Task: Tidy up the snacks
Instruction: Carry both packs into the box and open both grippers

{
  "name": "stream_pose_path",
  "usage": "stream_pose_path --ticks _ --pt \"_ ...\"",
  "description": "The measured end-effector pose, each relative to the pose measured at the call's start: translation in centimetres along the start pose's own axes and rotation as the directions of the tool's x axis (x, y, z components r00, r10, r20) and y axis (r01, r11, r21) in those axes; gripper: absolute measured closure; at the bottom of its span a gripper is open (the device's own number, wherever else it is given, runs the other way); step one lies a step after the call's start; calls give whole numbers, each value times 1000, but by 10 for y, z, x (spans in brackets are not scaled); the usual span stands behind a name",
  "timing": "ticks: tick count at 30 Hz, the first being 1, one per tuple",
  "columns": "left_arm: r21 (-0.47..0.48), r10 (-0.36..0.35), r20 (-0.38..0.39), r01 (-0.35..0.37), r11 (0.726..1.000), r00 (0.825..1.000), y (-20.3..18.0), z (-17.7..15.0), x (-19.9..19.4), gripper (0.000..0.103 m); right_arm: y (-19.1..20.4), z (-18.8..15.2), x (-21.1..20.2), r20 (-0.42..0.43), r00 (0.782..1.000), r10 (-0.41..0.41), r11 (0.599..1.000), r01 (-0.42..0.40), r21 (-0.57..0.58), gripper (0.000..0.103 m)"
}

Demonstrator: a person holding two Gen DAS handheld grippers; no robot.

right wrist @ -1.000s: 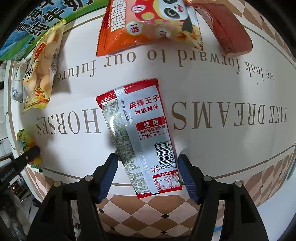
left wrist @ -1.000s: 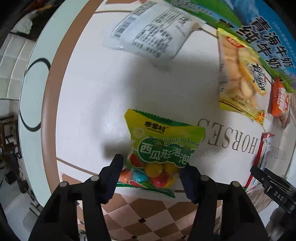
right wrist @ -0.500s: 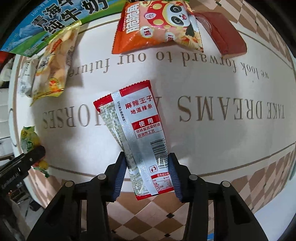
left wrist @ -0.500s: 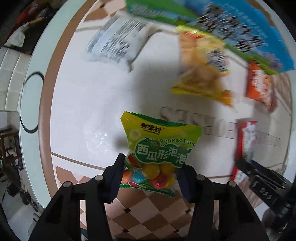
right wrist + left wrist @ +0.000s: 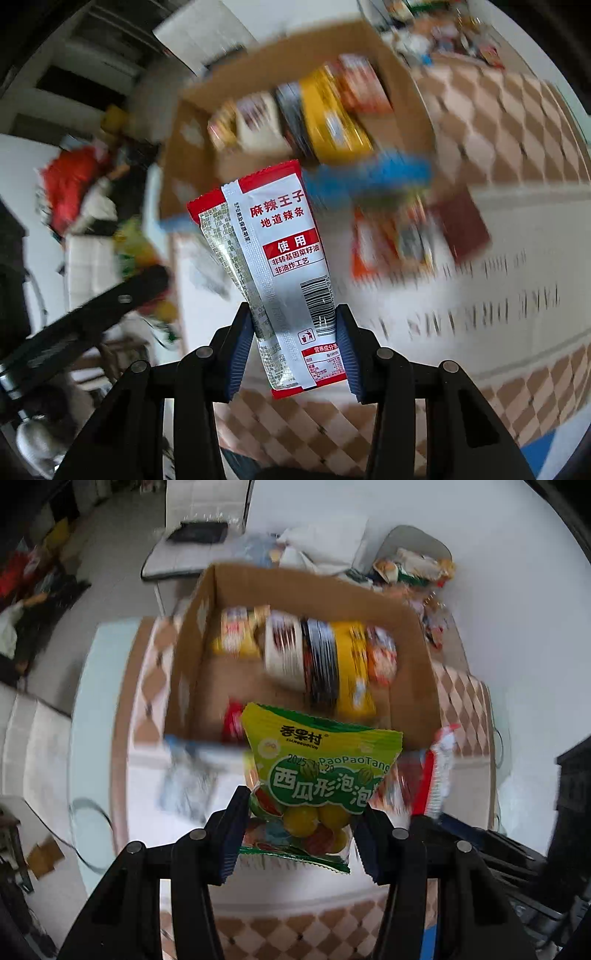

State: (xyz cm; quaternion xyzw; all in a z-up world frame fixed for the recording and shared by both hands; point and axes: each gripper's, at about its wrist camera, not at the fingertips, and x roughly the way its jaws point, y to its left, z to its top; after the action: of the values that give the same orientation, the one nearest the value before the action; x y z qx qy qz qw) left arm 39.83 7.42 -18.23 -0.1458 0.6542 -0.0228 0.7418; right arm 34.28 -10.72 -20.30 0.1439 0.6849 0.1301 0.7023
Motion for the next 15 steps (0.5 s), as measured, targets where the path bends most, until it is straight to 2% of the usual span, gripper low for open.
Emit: stream_pose_path --ticks 2,4,7,10,15 --pt "-16 13 -14 -13 1000 1000 10 36 9 53 3 37 -11 29 1000 -1 1000 1 -3 56" --pt "-29 8 -63 -10 1000 998 18 70 25 53 9 69 -8 31 1000 3 1000 -3 5 56" --pt "-56 26 -147 -35 998 989 34 109 59 53 9 115 13 7 1000 -7 999 7 42 56" --pt "-68 42 -218 -58 996 975 47 126 86 53 5 142 44 -30 999 -14 995 17 97 56" --pt "-88 37 -348 -72 993 937 64 134 134 53 -7 163 100 -108 994 -23 988 39 147 56"
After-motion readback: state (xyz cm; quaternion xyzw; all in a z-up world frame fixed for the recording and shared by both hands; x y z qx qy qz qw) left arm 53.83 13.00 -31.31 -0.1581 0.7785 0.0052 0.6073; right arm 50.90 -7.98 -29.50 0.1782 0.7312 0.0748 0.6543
